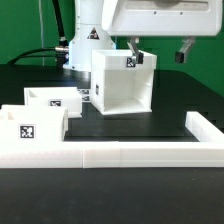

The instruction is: Assemble drawer

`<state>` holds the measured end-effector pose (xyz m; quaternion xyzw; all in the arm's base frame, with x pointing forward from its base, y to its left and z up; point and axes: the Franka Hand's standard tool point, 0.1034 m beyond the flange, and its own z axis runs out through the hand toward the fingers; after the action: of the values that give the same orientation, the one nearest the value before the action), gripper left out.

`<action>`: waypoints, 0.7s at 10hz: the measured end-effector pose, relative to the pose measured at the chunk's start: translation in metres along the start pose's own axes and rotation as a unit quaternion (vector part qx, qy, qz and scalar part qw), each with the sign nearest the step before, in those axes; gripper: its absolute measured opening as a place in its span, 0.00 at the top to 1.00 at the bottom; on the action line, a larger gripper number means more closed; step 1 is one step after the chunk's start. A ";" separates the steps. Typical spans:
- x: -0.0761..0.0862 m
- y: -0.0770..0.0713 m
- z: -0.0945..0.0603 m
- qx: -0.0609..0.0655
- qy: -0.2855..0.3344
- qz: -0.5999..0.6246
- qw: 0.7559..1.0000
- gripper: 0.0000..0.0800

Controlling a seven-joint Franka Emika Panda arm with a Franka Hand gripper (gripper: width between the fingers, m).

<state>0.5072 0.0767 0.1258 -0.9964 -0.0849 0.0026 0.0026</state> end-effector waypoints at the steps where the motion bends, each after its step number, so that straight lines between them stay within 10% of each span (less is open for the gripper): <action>1: -0.012 0.000 -0.006 -0.003 0.000 -0.001 1.000 0.19; 4: -0.050 -0.004 -0.023 -0.012 0.001 -0.001 1.000 0.19; 7: -0.052 -0.005 -0.027 -0.013 0.003 -0.002 1.000 0.19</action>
Offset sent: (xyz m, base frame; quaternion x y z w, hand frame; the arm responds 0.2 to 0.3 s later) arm -0.0529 0.0023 0.0239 -0.0222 0.0015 0.0200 0.9996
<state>0.4553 0.0731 0.1527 -0.9962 -0.0868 -0.0014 -0.0104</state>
